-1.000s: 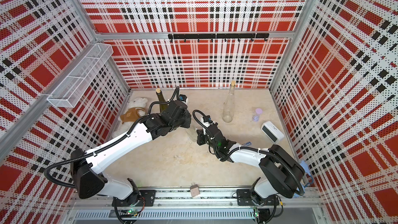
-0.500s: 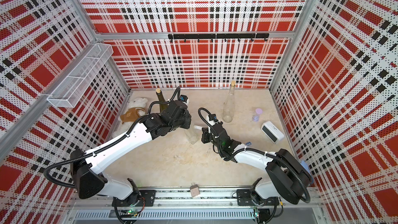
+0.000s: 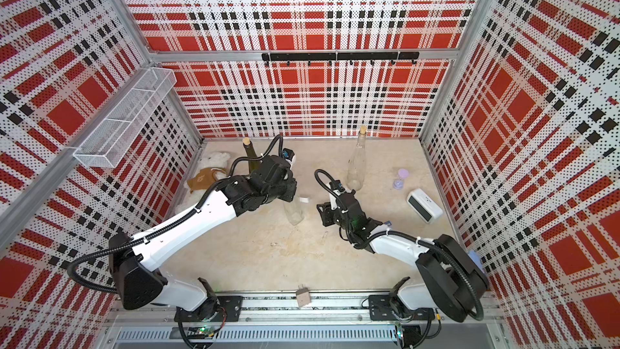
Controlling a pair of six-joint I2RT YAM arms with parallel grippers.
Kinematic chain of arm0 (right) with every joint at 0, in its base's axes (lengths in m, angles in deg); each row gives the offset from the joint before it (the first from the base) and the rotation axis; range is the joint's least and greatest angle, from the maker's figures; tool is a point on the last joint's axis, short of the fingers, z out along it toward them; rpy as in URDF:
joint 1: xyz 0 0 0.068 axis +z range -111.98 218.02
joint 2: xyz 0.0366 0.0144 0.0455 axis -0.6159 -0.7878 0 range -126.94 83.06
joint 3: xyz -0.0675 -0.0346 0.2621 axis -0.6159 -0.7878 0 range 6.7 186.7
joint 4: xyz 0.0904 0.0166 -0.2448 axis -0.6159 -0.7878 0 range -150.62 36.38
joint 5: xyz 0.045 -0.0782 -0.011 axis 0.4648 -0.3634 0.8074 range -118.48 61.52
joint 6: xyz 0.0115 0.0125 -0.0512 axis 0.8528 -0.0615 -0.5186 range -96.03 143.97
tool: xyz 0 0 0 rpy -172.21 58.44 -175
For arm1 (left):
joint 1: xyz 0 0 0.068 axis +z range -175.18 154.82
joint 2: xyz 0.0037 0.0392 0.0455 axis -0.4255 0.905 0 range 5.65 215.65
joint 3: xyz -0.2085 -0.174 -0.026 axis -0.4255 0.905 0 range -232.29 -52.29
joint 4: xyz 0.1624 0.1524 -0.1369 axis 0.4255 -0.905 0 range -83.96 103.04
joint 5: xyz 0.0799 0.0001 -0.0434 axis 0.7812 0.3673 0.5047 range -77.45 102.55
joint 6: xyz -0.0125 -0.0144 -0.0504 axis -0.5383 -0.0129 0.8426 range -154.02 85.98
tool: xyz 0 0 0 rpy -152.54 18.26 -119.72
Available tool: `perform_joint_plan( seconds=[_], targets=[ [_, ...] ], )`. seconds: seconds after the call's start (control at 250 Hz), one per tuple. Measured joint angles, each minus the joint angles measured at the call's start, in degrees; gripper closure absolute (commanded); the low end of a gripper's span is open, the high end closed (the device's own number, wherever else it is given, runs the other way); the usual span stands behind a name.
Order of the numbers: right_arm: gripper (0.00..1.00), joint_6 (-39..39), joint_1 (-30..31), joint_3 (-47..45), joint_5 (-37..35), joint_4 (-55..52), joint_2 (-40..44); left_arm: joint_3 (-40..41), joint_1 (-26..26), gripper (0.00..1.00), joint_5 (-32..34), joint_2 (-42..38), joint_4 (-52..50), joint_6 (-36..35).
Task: Remove the label from the bottle
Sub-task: Tear open the label from the bottle.
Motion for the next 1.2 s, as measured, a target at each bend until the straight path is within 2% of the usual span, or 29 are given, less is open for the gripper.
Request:
perform_joint_plan(
  seconds=[0.12, 0.26, 0.416, 0.54, 0.78, 0.932, 1.201],
  targets=[
    [0.46, 0.3, -8.2, -1.9, 9.7, 0.8, 3.6, 0.0, 0.3, 0.79, -2.8, 0.0, 0.5, -2.8],
    [0.38, 0.0, -13.7, -1.9, 22.6, 1.8, 5.2, 0.0, 1.1, 0.79, -7.4, 0.2, 1.6, -5.9],
    [0.37, 2.8, -19.6, -3.7, 35.5, 8.8, 3.6, 0.0, 1.7, 0.78, -12.3, 0.8, 3.2, -9.4],
    [0.37, 3.7, -20.3, -3.7, 41.8, 12.2, -0.2, 0.0, 2.0, 0.76, -16.2, 1.3, 4.6, -12.2],
    [0.35, 5.9, -19.8, -3.7, 47.4, 19.7, -9.2, 0.0, 2.9, 0.75, -22.8, 2.1, 6.1, -15.0],
    [0.3, 8.3, -19.2, -3.7, 49.3, 25.7, -13.3, -0.2, 3.1, 0.75, -23.9, 2.4, 6.5, -15.6],
    [0.33, 10.2, -16.5, -3.7, 50.5, 32.2, -18.6, -0.7, 3.1, 0.75, -24.3, 2.9, 6.4, -15.6]
  ],
)
